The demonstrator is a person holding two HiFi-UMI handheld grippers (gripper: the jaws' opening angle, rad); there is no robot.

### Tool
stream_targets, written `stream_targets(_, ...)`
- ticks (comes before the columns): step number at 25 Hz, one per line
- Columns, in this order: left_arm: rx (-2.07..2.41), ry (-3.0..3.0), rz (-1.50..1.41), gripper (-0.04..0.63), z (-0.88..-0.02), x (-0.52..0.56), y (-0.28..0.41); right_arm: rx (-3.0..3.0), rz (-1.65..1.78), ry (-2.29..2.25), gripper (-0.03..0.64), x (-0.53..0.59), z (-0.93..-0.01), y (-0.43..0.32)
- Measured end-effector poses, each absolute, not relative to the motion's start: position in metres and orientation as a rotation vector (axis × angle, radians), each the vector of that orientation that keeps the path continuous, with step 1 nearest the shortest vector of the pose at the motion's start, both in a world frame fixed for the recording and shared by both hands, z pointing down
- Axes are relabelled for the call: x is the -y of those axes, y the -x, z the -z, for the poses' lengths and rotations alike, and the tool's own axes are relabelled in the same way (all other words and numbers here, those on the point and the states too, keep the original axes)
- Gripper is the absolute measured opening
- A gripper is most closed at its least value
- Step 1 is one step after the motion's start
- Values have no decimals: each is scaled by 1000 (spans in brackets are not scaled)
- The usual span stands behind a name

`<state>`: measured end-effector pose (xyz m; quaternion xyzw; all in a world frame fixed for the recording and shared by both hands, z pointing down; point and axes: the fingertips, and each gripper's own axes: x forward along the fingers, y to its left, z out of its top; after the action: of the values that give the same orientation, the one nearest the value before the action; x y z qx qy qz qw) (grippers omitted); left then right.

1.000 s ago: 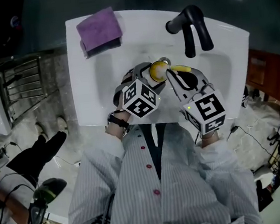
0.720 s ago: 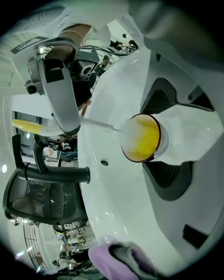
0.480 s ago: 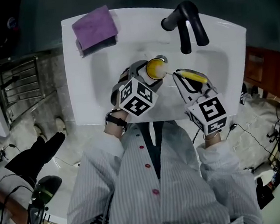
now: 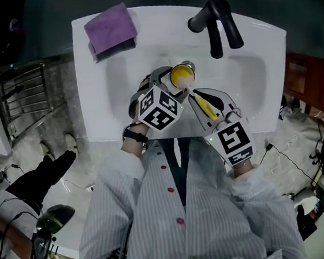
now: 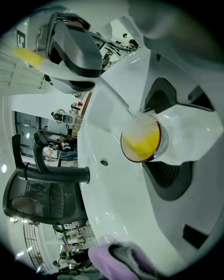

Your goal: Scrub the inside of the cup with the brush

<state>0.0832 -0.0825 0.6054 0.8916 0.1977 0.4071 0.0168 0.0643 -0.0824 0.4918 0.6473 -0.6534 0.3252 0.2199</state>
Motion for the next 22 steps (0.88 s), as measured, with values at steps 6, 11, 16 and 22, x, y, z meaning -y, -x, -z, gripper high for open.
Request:
stream_targets(6, -615, -2769, -1264, 348, -605, 84, -85, 1864, -902, -1761, 58, 106, -488, -66)
stream_targets(11, -616, -2769, -1265, 348, -606, 83, -86, 1888, -864, -1756, 58, 127, -488, -75)
stream_targets(16, -617, -2771, -1262, 348, -606, 84, -86, 1893, -834, -1839, 57, 145, -487, -91)
stream_targets(22, -619, -2772, -1261, 348, -606, 83, -86, 1839, -821, -1889, 57, 144, -492, -114)
